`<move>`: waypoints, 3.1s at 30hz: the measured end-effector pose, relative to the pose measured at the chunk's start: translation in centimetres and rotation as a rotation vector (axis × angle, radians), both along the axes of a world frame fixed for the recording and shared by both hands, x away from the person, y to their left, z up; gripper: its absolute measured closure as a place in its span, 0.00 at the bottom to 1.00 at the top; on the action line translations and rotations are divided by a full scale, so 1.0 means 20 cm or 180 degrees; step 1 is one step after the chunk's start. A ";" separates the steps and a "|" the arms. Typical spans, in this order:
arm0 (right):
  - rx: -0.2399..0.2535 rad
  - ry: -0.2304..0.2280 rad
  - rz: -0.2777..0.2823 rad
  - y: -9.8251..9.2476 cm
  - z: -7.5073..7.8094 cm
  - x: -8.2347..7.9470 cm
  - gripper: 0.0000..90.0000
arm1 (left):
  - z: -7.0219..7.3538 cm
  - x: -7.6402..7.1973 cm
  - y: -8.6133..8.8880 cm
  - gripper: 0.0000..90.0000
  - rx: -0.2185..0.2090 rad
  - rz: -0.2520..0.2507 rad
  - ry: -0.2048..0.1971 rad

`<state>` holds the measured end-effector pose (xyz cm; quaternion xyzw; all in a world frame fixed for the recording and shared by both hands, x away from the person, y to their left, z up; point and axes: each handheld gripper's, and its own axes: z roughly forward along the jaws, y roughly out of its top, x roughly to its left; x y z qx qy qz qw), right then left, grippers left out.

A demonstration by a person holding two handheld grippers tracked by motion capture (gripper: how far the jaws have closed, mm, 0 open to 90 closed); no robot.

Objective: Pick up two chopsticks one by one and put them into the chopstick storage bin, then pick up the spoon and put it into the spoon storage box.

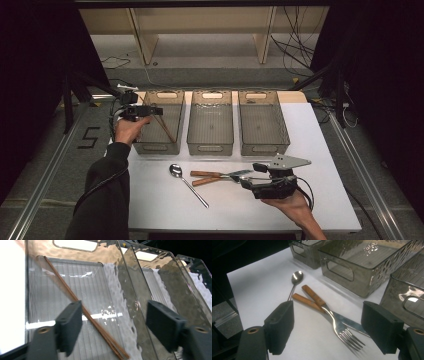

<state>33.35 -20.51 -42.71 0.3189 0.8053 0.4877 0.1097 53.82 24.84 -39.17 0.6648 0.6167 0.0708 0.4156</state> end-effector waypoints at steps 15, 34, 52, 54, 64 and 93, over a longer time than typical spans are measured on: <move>0.0001 0.0009 -0.0010 0.00 0.00 0.00 0.30 | 0.03 -0.06 0.00 0.24 -0.0107 -0.0058 -0.0149; -0.0018 0.0030 -0.0017 0.01 0.00 0.00 0.30 | 0.10 -0.43 -0.09 0.20 -0.0508 -0.0624 -0.0614; -0.0143 0.0031 0.0100 0.12 -0.03 -0.02 0.30 | 0.05 -0.65 -0.19 0.19 -0.0368 -0.0981 -0.0784; -0.0195 0.0043 0.0125 0.16 -0.03 -0.02 0.30 | 0.05 -0.66 -0.19 0.19 -0.0358 -0.0977 -0.0817; -0.0356 0.0038 0.0298 0.40 -0.04 0.01 0.31 | 0.01 -0.72 -0.16 0.18 -0.0366 -0.0956 -0.0919; -0.0506 0.0312 0.0304 0.62 -0.13 0.11 0.35 | -0.13 -0.80 -0.12 0.18 -0.0180 -0.0782 -0.1050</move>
